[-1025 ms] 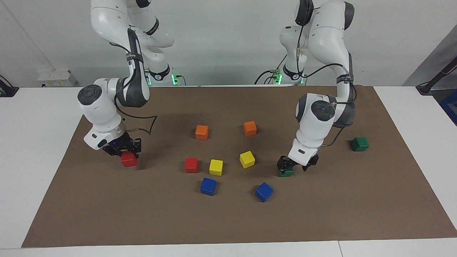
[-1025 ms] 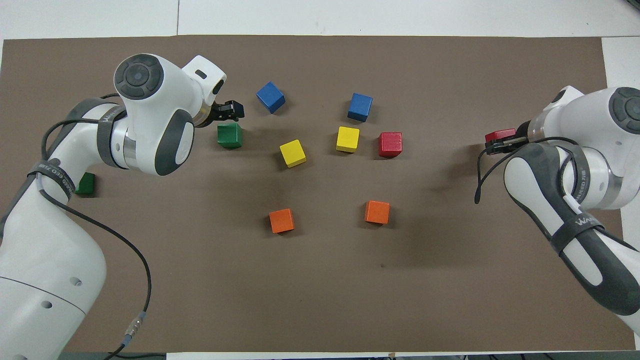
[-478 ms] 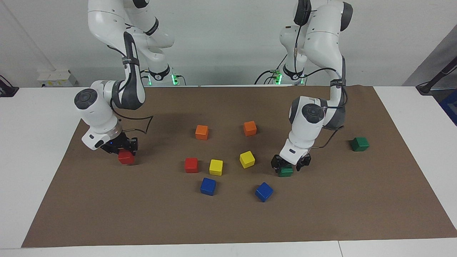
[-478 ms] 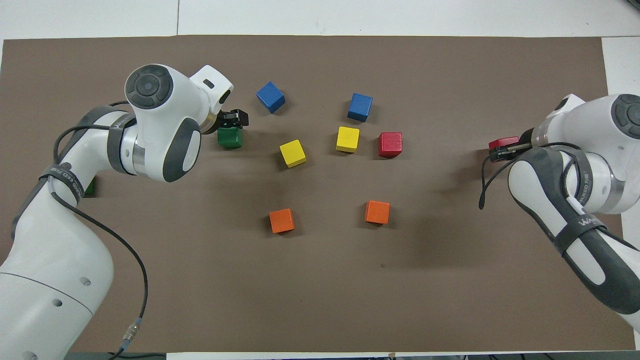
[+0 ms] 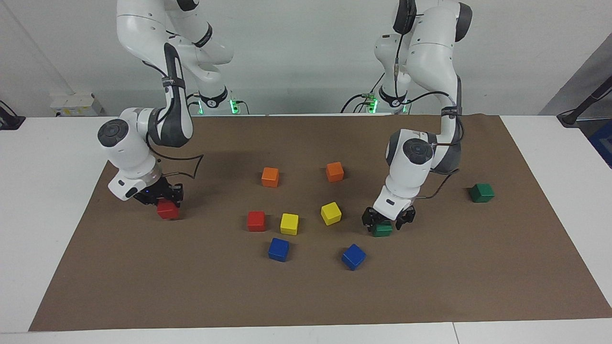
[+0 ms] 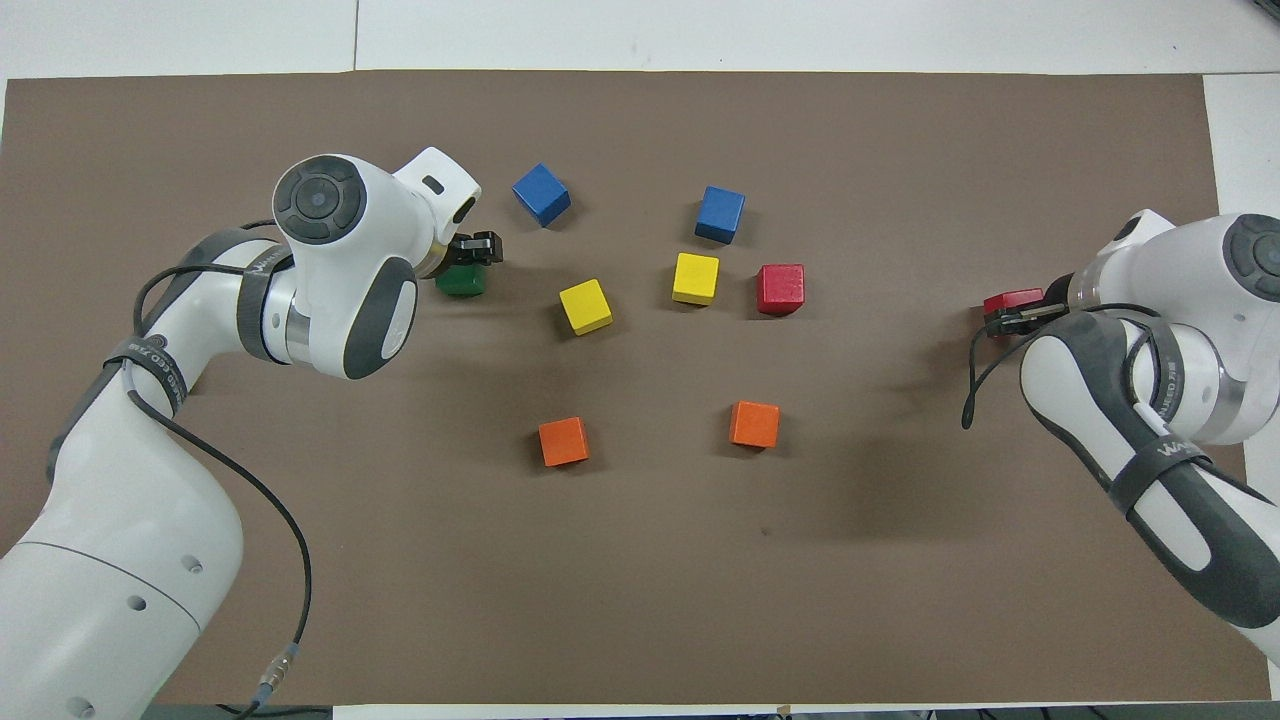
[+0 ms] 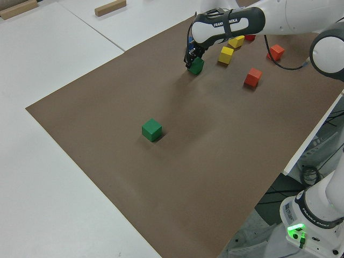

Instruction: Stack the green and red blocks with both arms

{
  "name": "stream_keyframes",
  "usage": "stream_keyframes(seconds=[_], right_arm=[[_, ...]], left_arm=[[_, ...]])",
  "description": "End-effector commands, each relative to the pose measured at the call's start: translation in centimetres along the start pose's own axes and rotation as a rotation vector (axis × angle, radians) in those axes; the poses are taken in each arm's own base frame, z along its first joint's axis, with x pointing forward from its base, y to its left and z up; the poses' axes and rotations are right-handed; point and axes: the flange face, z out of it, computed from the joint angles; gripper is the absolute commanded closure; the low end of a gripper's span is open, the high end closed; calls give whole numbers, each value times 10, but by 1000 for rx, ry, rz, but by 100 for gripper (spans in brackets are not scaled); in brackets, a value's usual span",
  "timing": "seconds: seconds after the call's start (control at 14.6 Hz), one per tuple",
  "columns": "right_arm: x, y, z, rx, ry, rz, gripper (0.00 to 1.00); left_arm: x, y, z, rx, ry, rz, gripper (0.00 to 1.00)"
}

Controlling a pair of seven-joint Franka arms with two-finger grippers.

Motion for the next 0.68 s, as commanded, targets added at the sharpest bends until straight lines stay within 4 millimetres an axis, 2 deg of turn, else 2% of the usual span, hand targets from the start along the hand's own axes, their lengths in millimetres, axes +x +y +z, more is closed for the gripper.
stream_keyframes(seconds=[0.0, 0.07, 0.34, 0.41, 0.48, 0.55, 0.61], right_arm=[[-4, 6, 5, 1, 22, -12, 86], [-4, 5, 7, 1, 22, -12, 85], [-3, 5, 15, -1, 29, -10, 81], [-3, 6, 16, -1, 29, -7, 73], [-3, 6, 19, -1, 24, -7, 69], [-3, 6, 20, -1, 24, -5, 65], [-3, 6, 21, 0, 23, -2, 52]], left_arm=[[-5, 0, 9, 34, 11, 43, 79], [-5, -1, 9, 37, 11, 42, 100], [3, -4, -2, 35, 9, 27, 100], [11, -9, -10, 35, 9, 14, 100], [14, -13, -18, 38, 5, 7, 100], [22, -38, -29, 46, 5, -28, 100], [26, -61, -47, 50, 14, -53, 100]])
